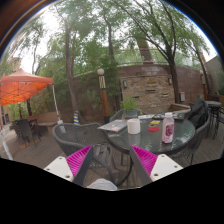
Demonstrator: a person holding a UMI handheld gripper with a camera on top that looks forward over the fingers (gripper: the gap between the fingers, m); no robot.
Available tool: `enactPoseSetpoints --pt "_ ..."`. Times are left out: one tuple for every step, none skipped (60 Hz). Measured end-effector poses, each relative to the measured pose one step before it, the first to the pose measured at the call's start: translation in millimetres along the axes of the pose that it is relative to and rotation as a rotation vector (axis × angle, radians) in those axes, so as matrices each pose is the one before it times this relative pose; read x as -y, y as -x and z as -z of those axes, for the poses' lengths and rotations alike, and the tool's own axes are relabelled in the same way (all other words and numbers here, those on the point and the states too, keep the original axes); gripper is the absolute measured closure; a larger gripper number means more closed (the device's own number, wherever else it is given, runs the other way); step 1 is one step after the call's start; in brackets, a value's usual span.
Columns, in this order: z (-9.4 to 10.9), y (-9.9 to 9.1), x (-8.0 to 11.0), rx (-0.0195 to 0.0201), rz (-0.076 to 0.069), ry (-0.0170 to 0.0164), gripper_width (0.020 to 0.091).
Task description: Pour water
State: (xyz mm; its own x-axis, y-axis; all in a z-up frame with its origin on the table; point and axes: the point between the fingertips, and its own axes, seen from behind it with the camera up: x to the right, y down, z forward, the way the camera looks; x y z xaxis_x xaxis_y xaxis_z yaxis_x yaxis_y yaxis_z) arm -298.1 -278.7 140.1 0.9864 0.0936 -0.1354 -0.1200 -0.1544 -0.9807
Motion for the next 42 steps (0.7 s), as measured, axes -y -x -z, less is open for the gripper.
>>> enactPoseSetpoints --pt "12.02 -5.56 1.02 0.00173 0.0037 0.00030 0.0273" --pt "0.15 -2.13 -0.45 -0.00257 0.0037 0.00076 0.0272" --pt "0.01 -2.58 -0.75 -0.00343 0.0039 0.00194 0.0272" --pt "0.06 -2.61 -1.01 -0.00260 0.0040 0.00260 0.0272" --pt "-9.77 1.72 -2.25 -0.00394 0.0048 0.00228 0.0271" --pt "-0.08 -1.90 -0.87 0.00014 0.0032 0.00125 0.0272" --pt "-0.24 -1.99 -0.55 0.00021 0.0018 0.00021 0.0272" --pt "-0.39 -2.09 -0.69 0.00022 0.0009 -0.00038 0.0270" --pt "-0.47 -2.16 -1.04 0.00072 0.0001 0.00015 0.0272" --pt "-0.28 1.39 0.50 0.00221 0.0003 0.00176 0.0271" --pt "-1.06 -1.29 -1.51 0.00321 0.0009 0.00290 0.0269" --pt "-0.79 -1.30 -1.74 0.00371 0.0022 0.00404 0.0268" --pt "-0.96 -0.76 -1.38 0.00451 0.0037 0.00292 0.0269" --pt "-0.88 -0.58 -0.97 0.00621 0.0055 0.00069 0.0271" --pt "-0.96 -0.33 -0.22 0.00667 0.0060 -0.00253 0.0271" --pt "8.99 -5.06 1.38 0.00709 0.0069 -0.00462 0.0267" --pt "-1.16 -2.27 0.07 -0.00011 0.0045 -0.00379 0.0265" --pt "-11.38 0.62 -1.64 -0.00828 0.0018 -0.00136 0.0267" --pt "-1.08 -4.44 -0.29 -0.00777 0.0025 0.00115 0.0273" --pt "-0.80 -4.57 -0.75 -0.00815 0.0024 0.00166 0.0275" --pt "9.02 -9.45 0.08 -0.00466 0.0036 0.00189 0.0275" --pt "-1.57 -3.12 0.13 -0.00634 0.0032 0.00132 0.0276" --pt "-1.57 -3.55 0.05 -0.00583 0.0041 0.00119 0.0276" --pt "-12.88 -0.61 -1.72 -0.00890 0.0031 0.00101 0.0276" --pt "-2.22 -5.73 -0.53 -0.00719 0.0047 0.00112 0.0276" --pt "-2.20 -5.51 -0.96 -0.00731 0.0044 0.00153 0.0276" --pt "-2.39 -6.09 -1.37 -0.00717 0.0042 0.00261 0.0276" --pt "-2.27 -5.98 -1.96 -0.00619 0.0042 0.00399 0.0274" --pt "-3.31 -4.03 -1.85 -0.00519 0.0038 0.00496 0.0275" --pt "-2.94 -3.67 -2.27 -0.00342 0.0042 0.00554 0.0275" --pt "-4.07 -5.42 -2.75 -0.00329 0.0037 0.00466 0.0273" --pt "-4.59 -6.09 -1.63 -0.00447 0.0013 0.00306 0.0273" --pt "-4.12 -7.05 -1.07 -0.00747 -0.0005 0.00056 0.0273" --pt "-5.25 -7.47 -0.70 -0.01058 -0.0026 -0.00077 0.0273" --pt "-5.59 -7.48 -0.40 -0.01384 -0.0040 -0.00036 0.0270" --pt "-4.87 -8.47 -0.92 -0.01564 -0.0040 0.00034 0.0273" --pt "-5.49 -8.59 0.28 -0.01467 -0.0029 -0.00072 0.0273" --pt "-5.98 -8.26 0.25 -0.01360 -0.0022 -0.00361 0.0273" --pt "-6.14 -7.93 -0.12 -0.01224 -0.0009 -0.00548 0.0274" --pt "-6.51 -7.35 0.39 -0.01091 0.0010 -0.00552 0.0275" --pt "-6.00 -5.67 0.60 -0.00897 0.0024 -0.00469 0.0278" --pt "-6.86 -6.17 0.16 -0.00858 0.0033 -0.00480 0.0279"
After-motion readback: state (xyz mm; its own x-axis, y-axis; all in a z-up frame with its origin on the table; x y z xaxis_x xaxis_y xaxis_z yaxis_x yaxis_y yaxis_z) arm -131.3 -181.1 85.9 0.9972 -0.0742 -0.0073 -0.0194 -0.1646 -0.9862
